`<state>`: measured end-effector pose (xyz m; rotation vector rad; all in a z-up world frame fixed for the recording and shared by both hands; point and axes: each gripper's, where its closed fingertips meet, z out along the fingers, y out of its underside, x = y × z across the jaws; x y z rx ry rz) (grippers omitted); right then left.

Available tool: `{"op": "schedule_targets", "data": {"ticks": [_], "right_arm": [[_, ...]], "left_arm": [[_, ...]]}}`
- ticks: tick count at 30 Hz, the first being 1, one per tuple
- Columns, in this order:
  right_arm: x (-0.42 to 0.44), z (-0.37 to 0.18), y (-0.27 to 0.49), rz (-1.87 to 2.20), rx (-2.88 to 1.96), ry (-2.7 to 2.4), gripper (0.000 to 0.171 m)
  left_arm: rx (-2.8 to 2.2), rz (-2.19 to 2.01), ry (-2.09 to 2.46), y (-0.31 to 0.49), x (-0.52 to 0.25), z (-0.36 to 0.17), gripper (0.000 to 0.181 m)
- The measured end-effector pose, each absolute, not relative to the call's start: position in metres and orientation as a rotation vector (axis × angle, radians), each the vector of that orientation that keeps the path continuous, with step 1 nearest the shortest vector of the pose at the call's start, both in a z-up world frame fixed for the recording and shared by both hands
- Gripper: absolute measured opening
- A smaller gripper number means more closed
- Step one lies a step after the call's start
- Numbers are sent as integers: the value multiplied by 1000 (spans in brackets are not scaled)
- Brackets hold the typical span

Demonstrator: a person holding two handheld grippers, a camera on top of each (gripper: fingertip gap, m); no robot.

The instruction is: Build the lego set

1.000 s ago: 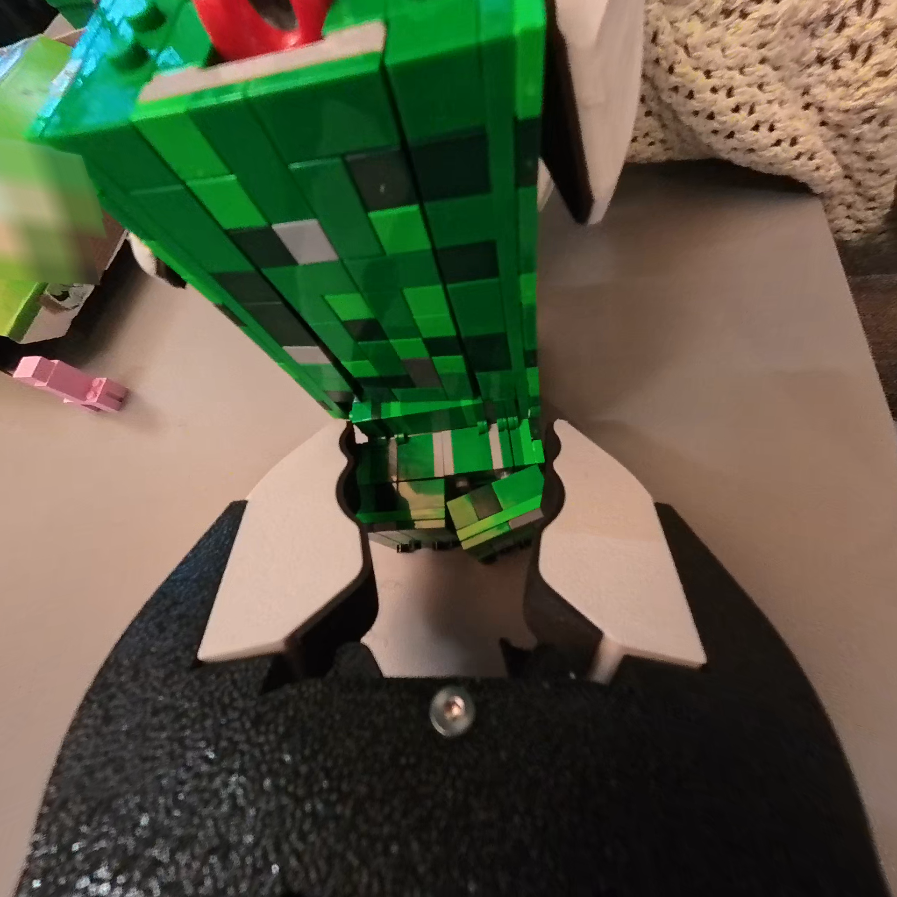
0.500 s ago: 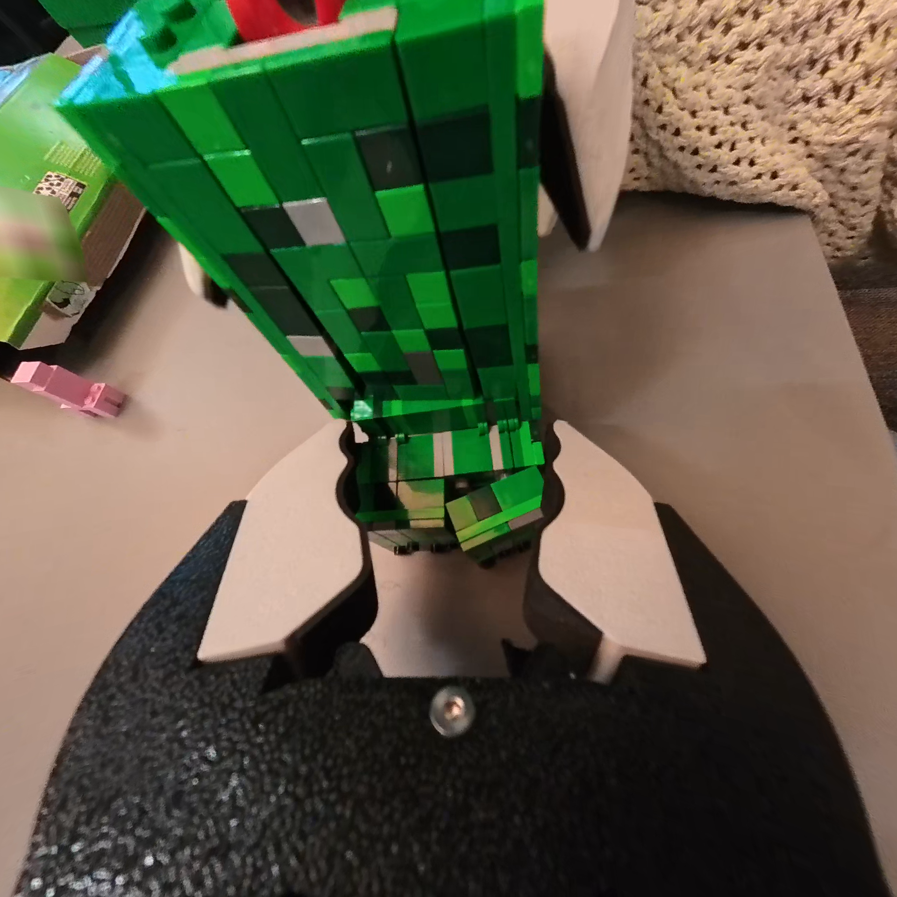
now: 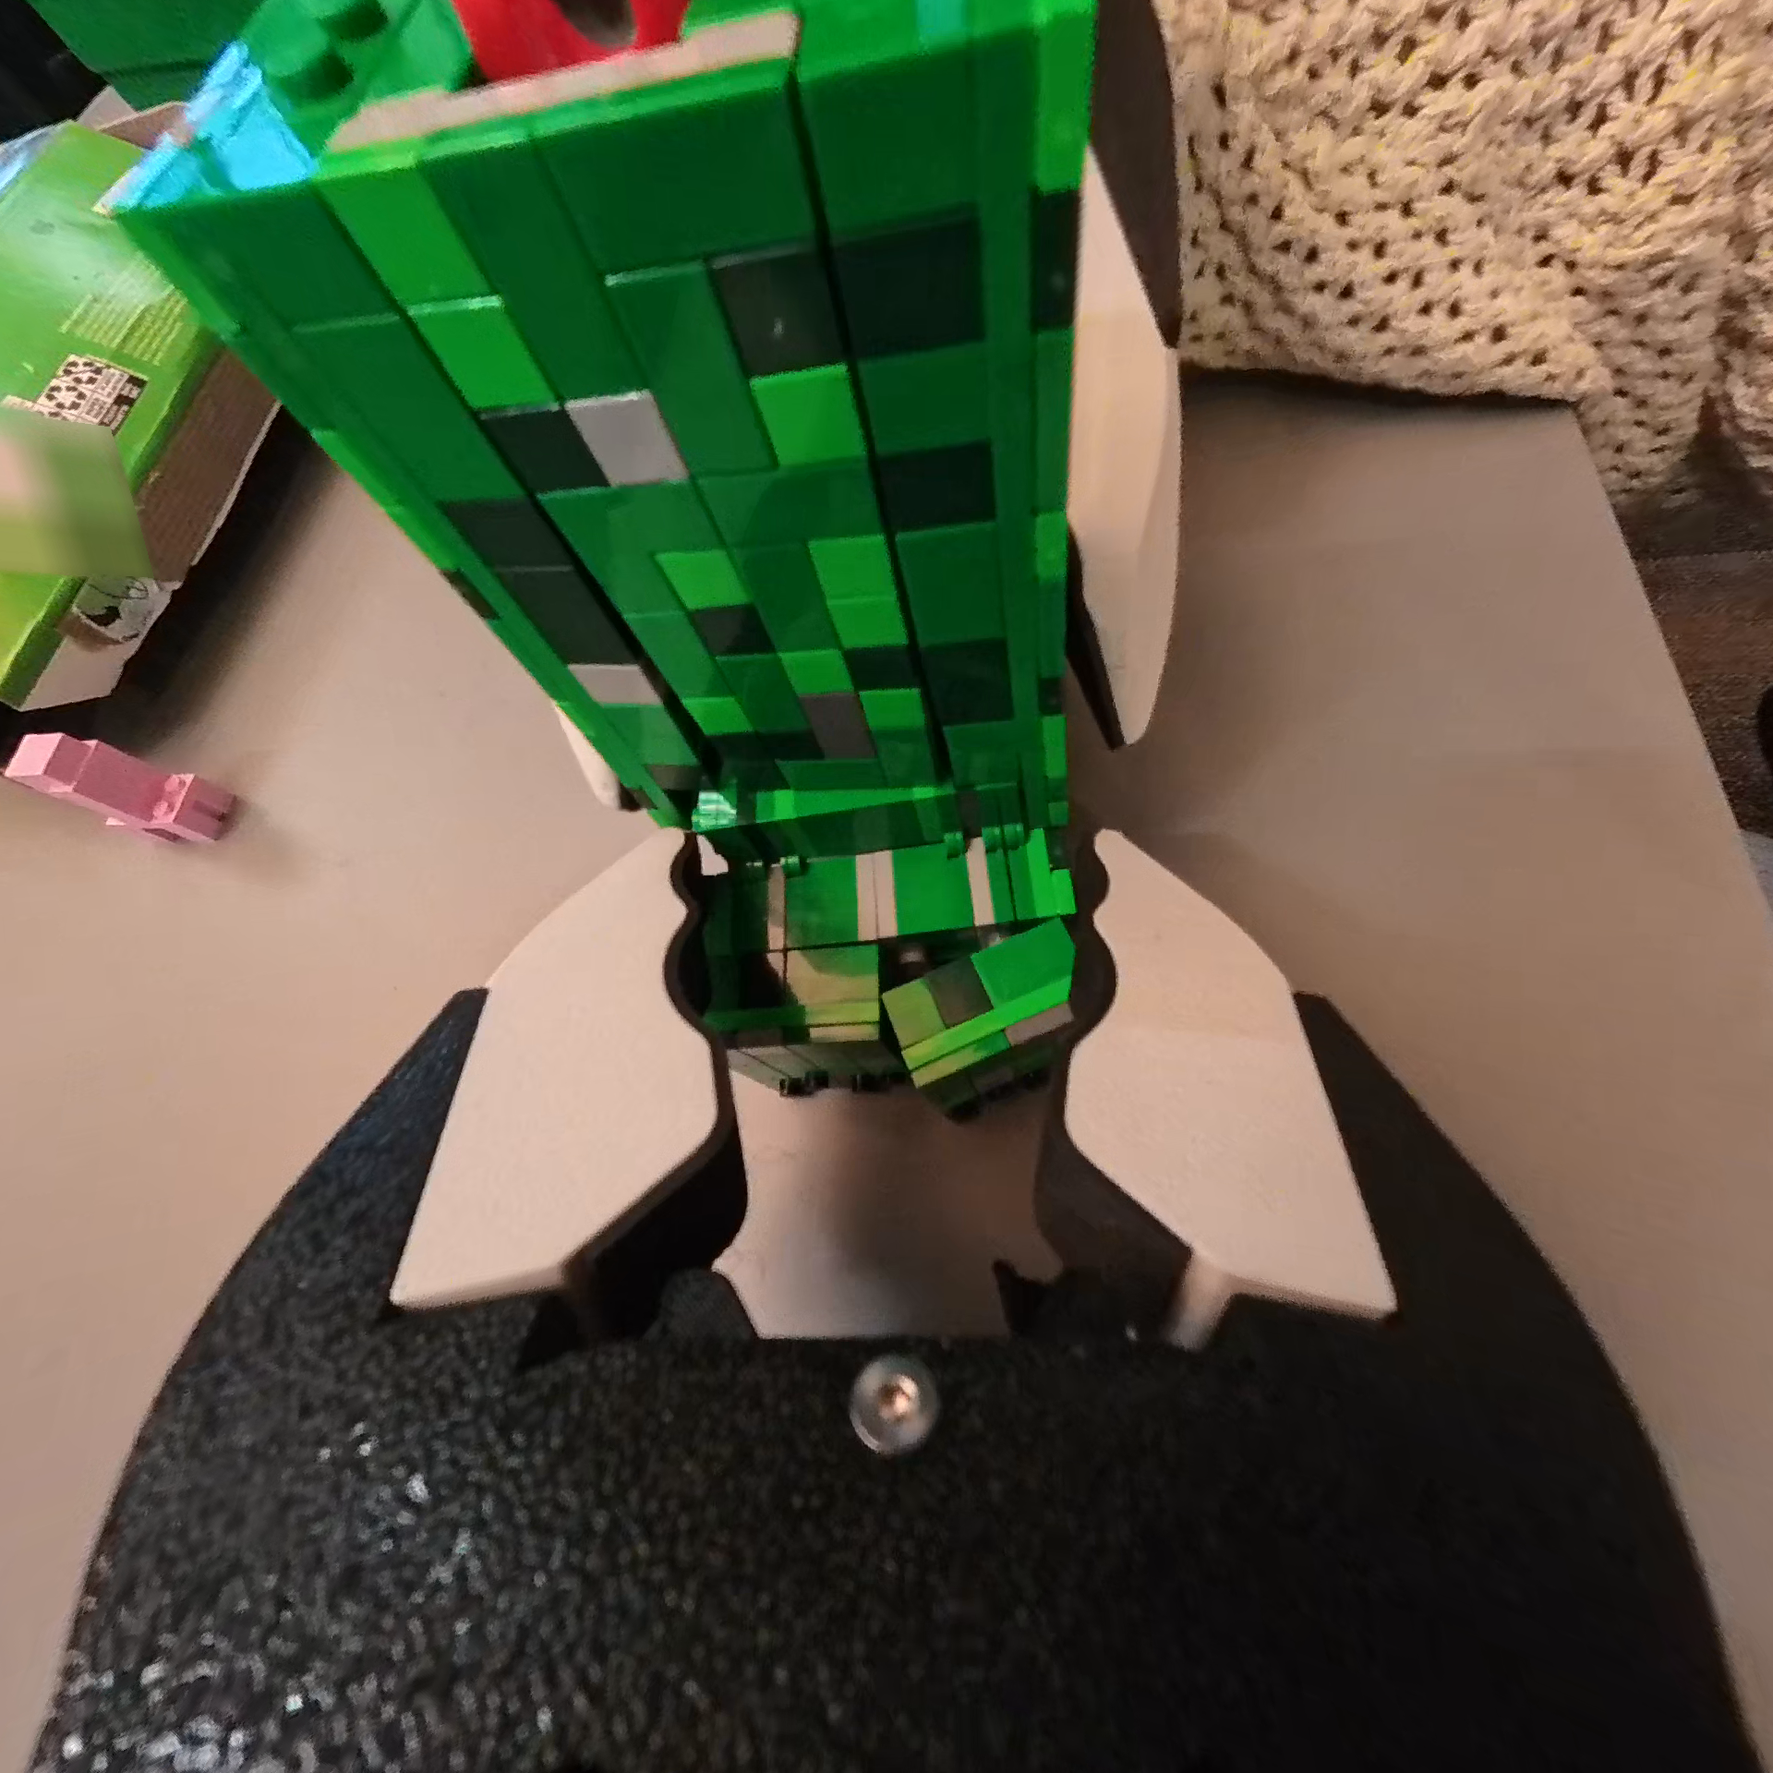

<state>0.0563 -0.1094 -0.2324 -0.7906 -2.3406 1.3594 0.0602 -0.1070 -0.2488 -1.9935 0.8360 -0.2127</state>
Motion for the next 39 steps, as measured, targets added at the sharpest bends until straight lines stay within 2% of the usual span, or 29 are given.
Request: {"op": "schedule_targets", "data": {"ticks": [14,19,24,39], "right_arm": [[57,-232,-109,1350,-773,-2337,82],[56,-232,-112,1369,-804,-2313,84],[56,-232,-112,1366,-810,-2295,85],[55,-233,-113,1381,-810,-2289,82]], "left_arm": [[-1976,-239,847,-107,61,-249,73],[-1970,-190,890,-113,61,-248,82],[-2012,-148,874,-113,55,-251,72],[-2032,-156,868,-113,54,-252,71]]}}
